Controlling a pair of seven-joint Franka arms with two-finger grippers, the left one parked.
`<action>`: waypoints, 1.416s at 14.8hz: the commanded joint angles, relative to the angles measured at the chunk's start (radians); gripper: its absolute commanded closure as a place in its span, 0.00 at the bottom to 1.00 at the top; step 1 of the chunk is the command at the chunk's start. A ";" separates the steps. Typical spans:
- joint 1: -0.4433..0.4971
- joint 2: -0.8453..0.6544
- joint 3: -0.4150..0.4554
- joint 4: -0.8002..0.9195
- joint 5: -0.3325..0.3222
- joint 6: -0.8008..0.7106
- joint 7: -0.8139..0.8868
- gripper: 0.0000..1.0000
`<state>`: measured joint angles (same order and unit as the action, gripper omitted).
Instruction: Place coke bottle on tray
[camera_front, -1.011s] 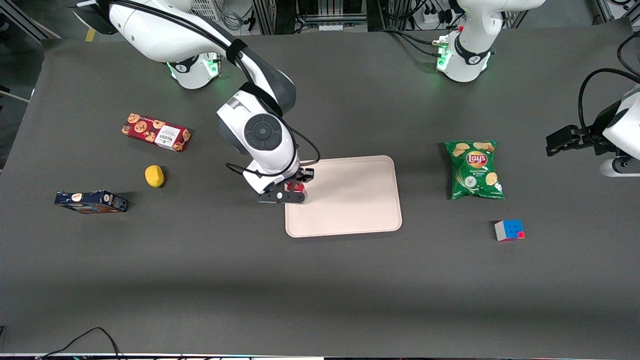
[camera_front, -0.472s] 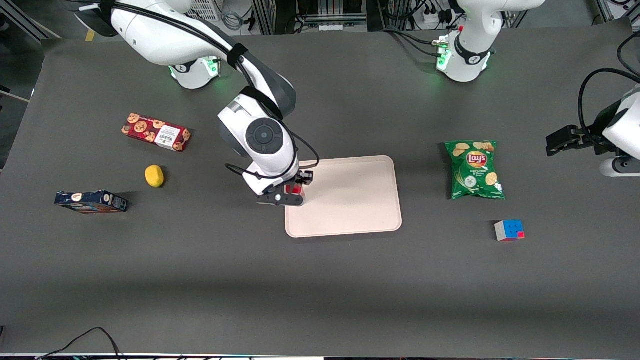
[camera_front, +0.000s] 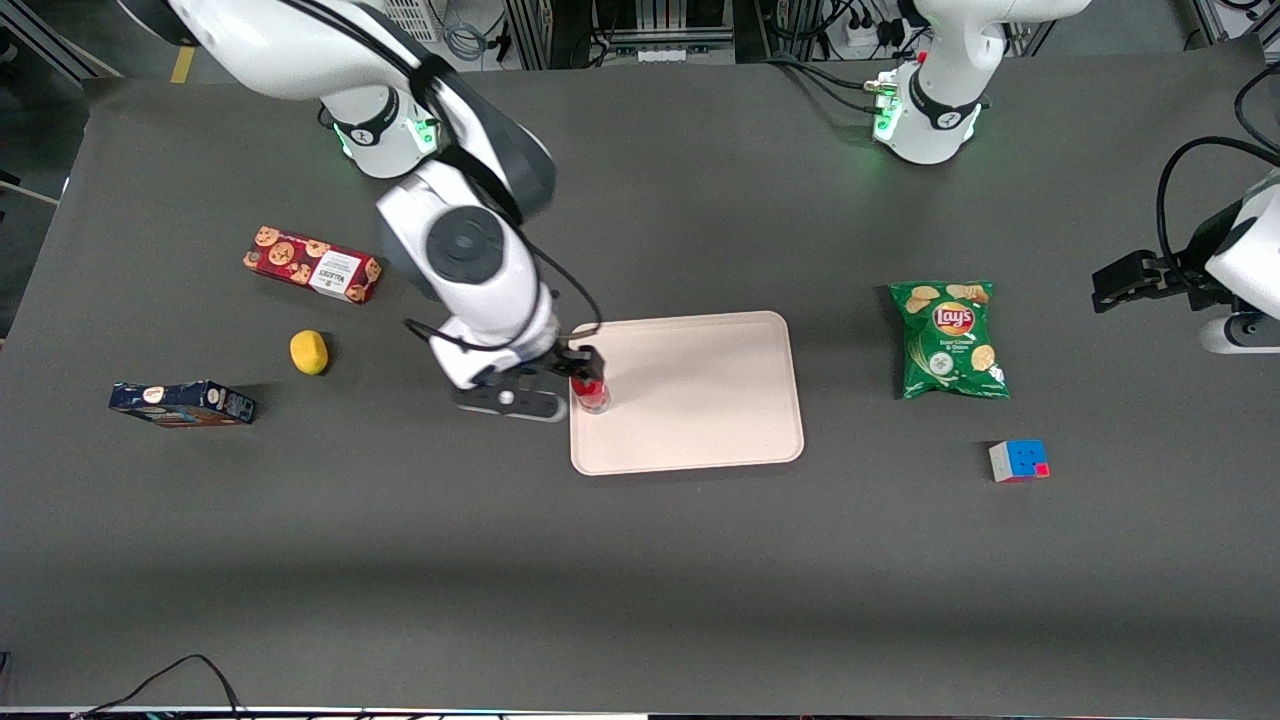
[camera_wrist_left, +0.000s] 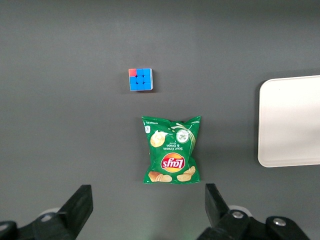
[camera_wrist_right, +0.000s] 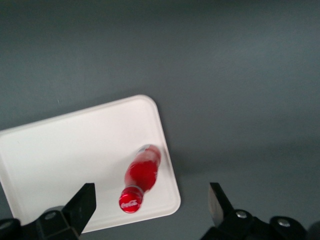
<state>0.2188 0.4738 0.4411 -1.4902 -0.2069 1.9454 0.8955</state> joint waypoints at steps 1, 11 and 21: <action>-0.113 -0.246 -0.014 -0.109 0.107 -0.031 -0.186 0.00; -0.139 -0.604 -0.439 -0.298 0.294 -0.206 -0.795 0.00; -0.139 -0.592 -0.493 -0.266 0.212 -0.227 -0.842 0.00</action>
